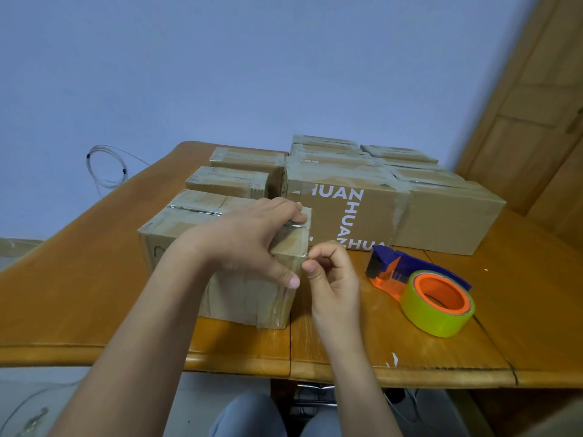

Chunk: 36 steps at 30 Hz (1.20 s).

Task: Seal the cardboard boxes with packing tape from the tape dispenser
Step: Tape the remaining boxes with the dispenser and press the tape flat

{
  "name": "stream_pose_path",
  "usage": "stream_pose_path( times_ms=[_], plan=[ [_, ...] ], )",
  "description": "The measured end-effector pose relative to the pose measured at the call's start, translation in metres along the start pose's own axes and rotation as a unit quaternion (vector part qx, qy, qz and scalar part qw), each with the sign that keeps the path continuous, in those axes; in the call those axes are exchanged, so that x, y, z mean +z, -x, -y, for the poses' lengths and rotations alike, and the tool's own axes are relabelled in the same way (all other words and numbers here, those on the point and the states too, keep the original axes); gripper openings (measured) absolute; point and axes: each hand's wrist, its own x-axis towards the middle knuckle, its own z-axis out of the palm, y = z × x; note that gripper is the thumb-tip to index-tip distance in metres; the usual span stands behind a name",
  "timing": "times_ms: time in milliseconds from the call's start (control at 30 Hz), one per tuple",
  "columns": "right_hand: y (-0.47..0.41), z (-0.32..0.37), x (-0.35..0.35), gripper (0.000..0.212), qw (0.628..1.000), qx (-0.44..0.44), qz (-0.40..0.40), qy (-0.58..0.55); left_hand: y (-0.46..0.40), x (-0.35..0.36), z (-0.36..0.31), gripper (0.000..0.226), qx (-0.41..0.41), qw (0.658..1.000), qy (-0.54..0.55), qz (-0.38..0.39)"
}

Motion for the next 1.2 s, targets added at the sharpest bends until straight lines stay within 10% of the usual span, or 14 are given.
stream_pose_path(
  times_ms=[433,667,1033,1200],
  plan=[
    [-0.043,-0.01,-0.018,0.103,0.978,0.084,0.157,0.105,-0.005,-0.001,-0.001,0.096,-0.003,1.0,-0.018,0.013],
    [-0.007,-0.009,-0.016,0.076,0.991,0.122,0.015,0.045,-0.005,-0.002,0.0,0.096,-0.008,1.0,0.014,0.005],
    [-0.019,-0.01,-0.009,0.079,0.964,0.199,0.088,-0.156,-0.006,-0.001,0.001,0.098,-0.004,1.0,-0.009,0.015],
    [-0.03,0.005,-0.012,0.09,0.962,0.253,0.064,-0.076,-0.006,-0.003,-0.002,0.098,-0.008,1.0,-0.011,0.02]
  ],
)
